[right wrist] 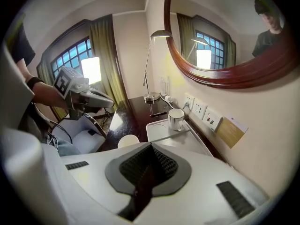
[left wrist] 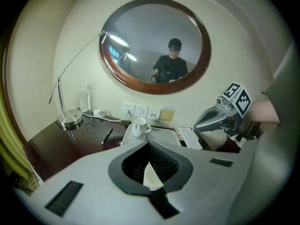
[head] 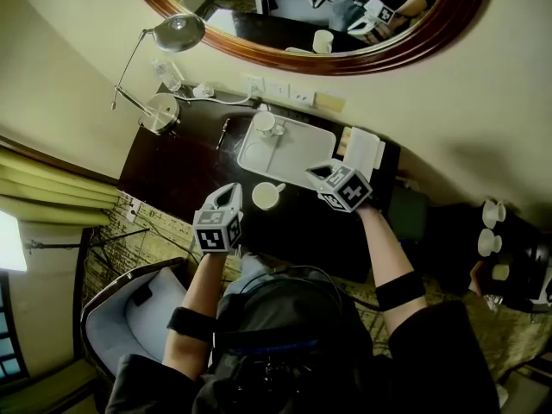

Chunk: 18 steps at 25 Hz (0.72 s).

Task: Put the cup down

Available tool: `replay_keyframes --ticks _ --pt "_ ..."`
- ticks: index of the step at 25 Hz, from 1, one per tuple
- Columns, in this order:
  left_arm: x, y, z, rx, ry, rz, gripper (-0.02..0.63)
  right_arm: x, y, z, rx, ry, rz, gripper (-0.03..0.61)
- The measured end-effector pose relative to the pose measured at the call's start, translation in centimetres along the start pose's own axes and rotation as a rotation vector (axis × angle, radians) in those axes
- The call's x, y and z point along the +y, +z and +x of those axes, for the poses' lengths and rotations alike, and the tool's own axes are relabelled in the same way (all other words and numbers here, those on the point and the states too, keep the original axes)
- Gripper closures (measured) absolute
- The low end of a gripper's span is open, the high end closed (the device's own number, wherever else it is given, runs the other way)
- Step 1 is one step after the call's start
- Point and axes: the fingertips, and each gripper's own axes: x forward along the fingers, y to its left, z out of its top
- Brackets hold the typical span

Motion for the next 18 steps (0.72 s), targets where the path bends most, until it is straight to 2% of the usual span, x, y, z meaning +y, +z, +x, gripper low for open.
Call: replay_keyframes --ticks 10,18 --pt "-0.4 -2.1 -2.9 0.015 0.063 0.028 0.629 1.2 -1.9 -1.0 -0.013 0.001 0.007 0.575" --pt "-1.0 -2.6 -3.0 0.023 0.048 0.043 0.629 2.2 -3.1 -0.9 -0.010 0.004 0.005 0.575"
